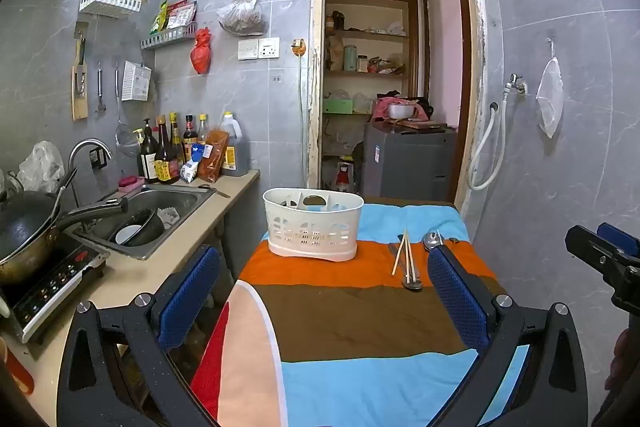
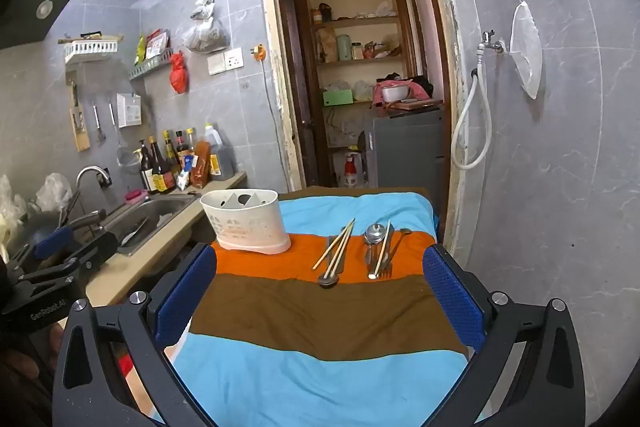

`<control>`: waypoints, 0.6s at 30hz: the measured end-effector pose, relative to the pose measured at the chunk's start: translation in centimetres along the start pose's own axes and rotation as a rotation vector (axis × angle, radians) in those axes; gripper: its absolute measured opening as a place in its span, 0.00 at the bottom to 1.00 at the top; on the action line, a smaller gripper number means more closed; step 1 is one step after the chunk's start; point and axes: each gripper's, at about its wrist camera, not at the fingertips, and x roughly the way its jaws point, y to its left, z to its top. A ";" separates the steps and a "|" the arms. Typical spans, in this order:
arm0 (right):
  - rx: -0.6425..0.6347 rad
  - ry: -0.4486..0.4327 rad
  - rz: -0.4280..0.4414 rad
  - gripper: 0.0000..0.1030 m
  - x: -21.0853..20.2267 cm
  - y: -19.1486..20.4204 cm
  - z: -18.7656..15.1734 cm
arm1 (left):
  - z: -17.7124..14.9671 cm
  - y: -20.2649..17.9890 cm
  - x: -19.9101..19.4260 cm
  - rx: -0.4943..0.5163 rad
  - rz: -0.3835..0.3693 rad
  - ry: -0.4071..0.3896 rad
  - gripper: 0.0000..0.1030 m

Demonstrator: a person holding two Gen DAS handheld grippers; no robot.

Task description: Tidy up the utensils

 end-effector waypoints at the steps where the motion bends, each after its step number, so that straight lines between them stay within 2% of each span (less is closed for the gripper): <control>1: 0.003 0.004 0.002 1.00 0.1 0.0 0.0 | 0.0 0.0 0.0 0.000 0.000 0.000 0.99; 18: 0.006 0.004 0.000 1.00 0.3 0.0 0.1 | 0.0 0.5 0.5 -0.020 -0.003 0.007 0.99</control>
